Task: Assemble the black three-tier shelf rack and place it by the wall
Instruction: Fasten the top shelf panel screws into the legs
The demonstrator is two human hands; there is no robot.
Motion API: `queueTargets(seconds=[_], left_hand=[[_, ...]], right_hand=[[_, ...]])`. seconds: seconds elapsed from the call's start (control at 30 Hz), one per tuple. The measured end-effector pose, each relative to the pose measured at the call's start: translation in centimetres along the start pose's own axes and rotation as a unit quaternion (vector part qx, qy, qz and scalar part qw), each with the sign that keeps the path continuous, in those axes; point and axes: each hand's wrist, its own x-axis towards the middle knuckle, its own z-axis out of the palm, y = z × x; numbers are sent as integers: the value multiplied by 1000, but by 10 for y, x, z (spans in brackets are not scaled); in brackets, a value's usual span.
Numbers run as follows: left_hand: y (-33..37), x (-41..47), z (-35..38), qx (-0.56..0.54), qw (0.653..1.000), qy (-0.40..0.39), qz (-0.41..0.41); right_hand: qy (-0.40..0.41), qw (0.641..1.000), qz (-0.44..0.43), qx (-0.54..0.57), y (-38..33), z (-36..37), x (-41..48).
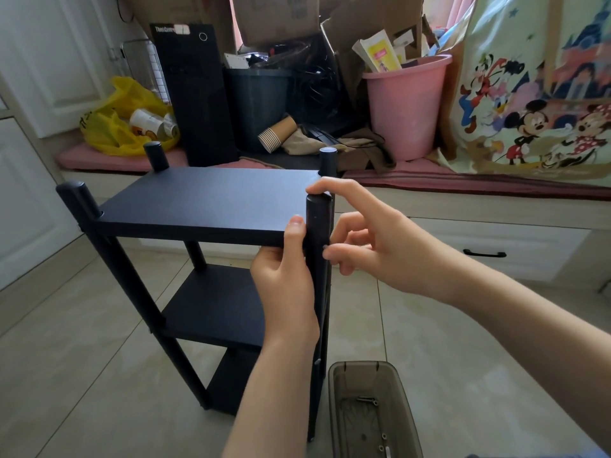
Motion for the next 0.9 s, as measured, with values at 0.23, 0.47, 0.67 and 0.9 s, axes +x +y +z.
queueTargets(seconds=[0.23, 0.47, 0.67, 0.9], left_hand=[[-10, -1, 9, 8, 996, 72, 51], [-15, 1, 13, -4, 993, 93, 69], [-16, 2, 12, -11, 994, 90, 64], [-13, 2, 13, -11, 994, 93, 56]], right_hand=[[-20, 1000, -2, 8, 0, 2, -3], [-24, 1000, -4, 19, 1, 3, -3], [-29, 999, -4, 35, 2, 3, -4], [-10, 1000, -13, 25, 3, 6, -6]])
